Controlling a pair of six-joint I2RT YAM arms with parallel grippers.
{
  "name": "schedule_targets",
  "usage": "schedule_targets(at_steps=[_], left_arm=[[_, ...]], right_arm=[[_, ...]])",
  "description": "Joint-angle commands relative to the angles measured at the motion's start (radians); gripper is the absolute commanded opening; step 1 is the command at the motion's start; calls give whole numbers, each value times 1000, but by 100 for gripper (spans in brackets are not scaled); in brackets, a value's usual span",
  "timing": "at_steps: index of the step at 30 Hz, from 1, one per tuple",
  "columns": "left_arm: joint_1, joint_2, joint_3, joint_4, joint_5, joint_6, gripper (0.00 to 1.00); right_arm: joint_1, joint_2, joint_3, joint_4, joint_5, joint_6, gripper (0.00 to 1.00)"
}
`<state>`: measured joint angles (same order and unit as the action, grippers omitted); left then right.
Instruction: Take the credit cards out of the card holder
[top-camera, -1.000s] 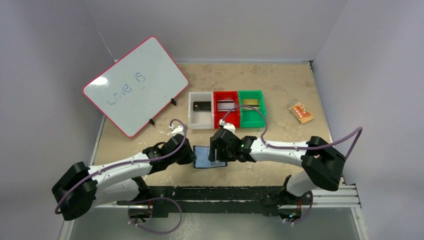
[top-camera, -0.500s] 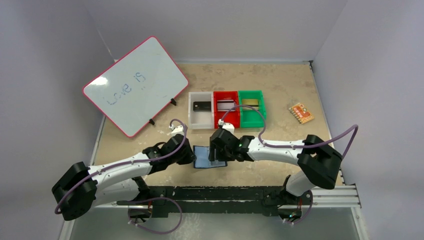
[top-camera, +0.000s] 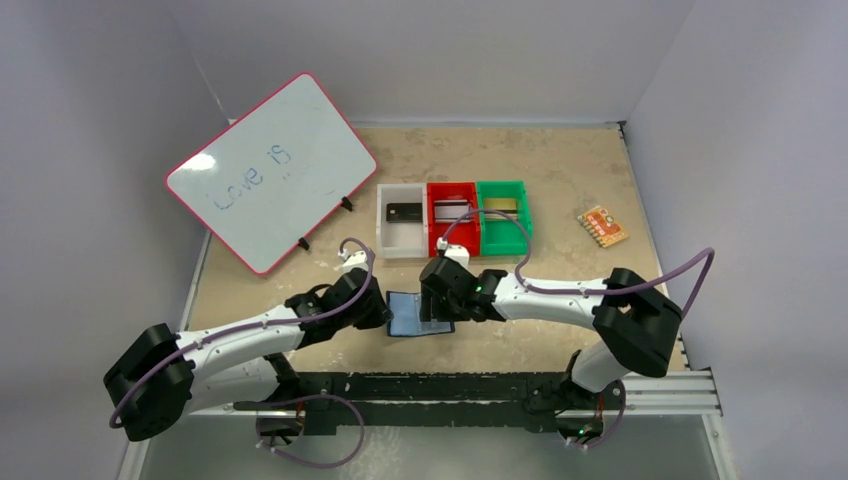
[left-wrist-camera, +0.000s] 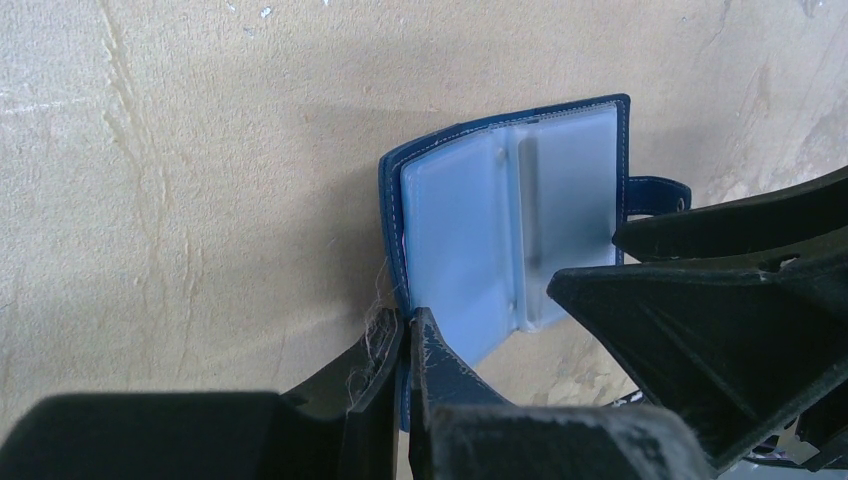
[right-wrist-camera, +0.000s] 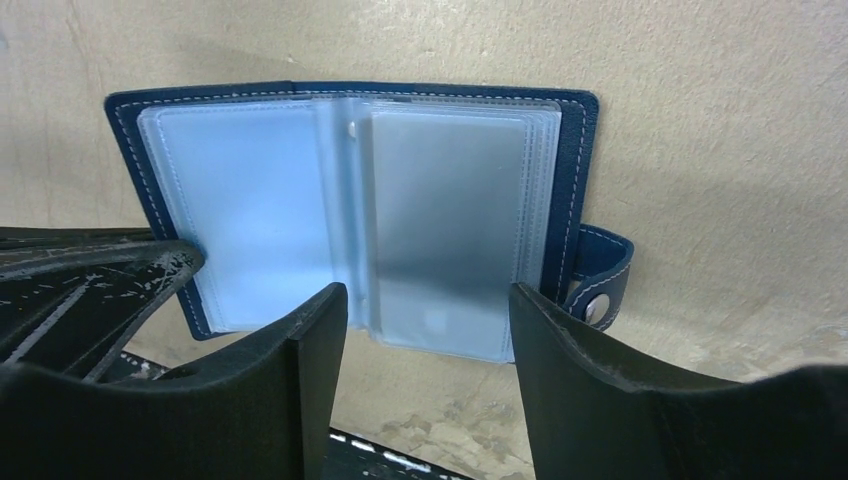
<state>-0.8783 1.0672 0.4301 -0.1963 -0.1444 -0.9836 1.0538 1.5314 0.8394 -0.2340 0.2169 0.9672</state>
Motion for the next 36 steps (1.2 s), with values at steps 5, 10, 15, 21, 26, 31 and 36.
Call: schedule_targets(at_steps=[5,10,15,21,26,31,36], left_arm=[[-4,-1,3,43,4,6,0],[-5,5,4,53,4,2,0],[-5,12,-2,54,9,3,0],[-5,0,-4,43,0,1,0],[-5,-30,-7,28,-18,-7,0],[-4,-75,-6,-4,-45,-8,4],[-5,-110,-14,-34,-80,-19,11]], right_arm=[[5,1,23,35,15,-6,56],[5,-25,9,69,-25,-17,56],[5,-49,-11,170,-90,-31,58],[5,-24,7,251,-158,-42,61],[5,17,40,309,-216,-62,61],[5,38,57,354,-267,-74,60],[5,-8,63,318,-248,-90,61]])
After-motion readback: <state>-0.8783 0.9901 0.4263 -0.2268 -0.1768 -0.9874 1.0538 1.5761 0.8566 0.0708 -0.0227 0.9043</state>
